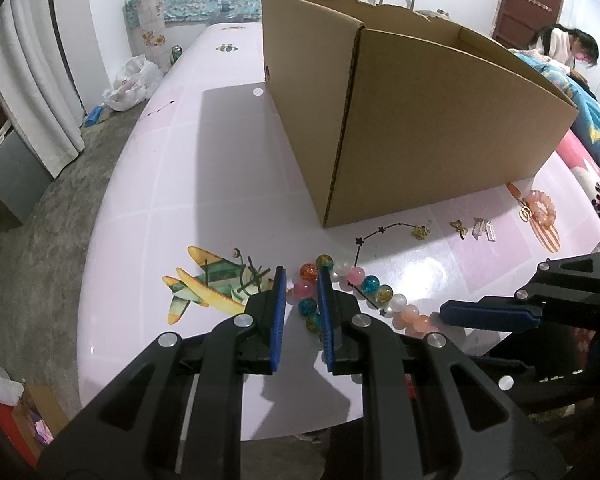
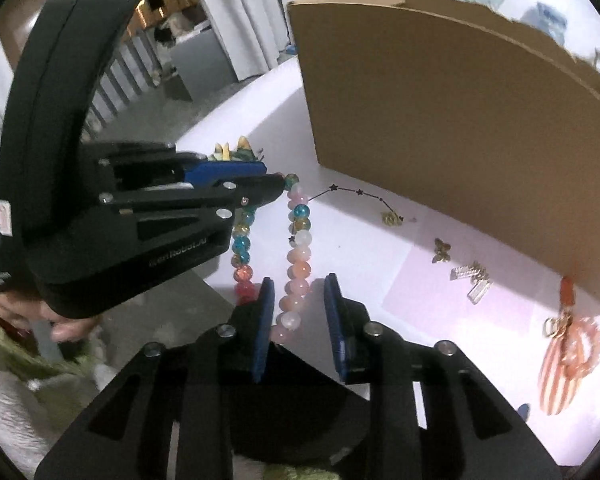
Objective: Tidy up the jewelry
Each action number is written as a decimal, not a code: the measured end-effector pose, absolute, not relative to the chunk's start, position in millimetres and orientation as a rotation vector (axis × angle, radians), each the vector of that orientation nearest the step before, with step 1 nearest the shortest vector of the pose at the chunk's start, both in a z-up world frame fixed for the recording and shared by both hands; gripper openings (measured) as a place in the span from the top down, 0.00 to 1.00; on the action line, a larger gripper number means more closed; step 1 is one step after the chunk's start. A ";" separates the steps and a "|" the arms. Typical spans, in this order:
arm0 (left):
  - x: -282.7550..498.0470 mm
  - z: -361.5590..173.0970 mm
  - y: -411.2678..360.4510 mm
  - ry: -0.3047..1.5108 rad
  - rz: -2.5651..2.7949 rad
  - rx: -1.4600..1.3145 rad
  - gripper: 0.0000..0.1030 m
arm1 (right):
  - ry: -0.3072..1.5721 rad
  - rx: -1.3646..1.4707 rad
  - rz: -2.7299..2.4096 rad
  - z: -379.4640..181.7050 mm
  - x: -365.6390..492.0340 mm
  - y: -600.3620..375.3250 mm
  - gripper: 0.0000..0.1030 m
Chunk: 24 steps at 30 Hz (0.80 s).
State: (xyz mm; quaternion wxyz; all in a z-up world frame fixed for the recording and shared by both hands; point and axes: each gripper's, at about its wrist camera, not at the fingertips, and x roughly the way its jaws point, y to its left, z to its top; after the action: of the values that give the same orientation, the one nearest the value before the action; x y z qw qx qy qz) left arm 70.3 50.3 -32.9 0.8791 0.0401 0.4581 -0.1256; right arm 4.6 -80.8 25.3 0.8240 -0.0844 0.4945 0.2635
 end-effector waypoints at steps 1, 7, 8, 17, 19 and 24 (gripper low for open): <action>70.1 -32.9 49.9 0.955 -0.264 0.091 0.85 | 1.048 -0.202 0.549 25.3 4.2 -79.4 0.86; 69.3 -32.4 45.1 0.956 -0.269 0.137 0.85 | 1.042 -0.202 0.495 28.3 12.0 -91.9 0.90; 69.0 -32.3 44.2 0.954 -0.267 0.144 0.85 | 1.041 -0.189 0.492 28.9 13.5 -94.9 0.90; 60.7 -26.9 42.0 0.946 -0.270 0.124 0.91 | 1.029 -0.036 0.486 32.9 25.8 -128.3 0.90; 54.9 -21.2 41.5 0.937 -0.275 0.123 0.91 | 1.014 -0.016 0.484 36.7 27.3 -135.0 0.90; 42.0 2.6 39.2 0.902 -0.287 0.114 0.91 | 0.955 -0.006 0.483 50.2 11.6 -144.9 0.90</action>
State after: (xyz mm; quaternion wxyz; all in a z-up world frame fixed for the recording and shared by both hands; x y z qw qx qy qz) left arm 42.0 39.2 2.6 0.8885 0.0551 0.4341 -0.1380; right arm 11.6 -144.9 50.2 0.8602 -0.0031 0.4552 0.2300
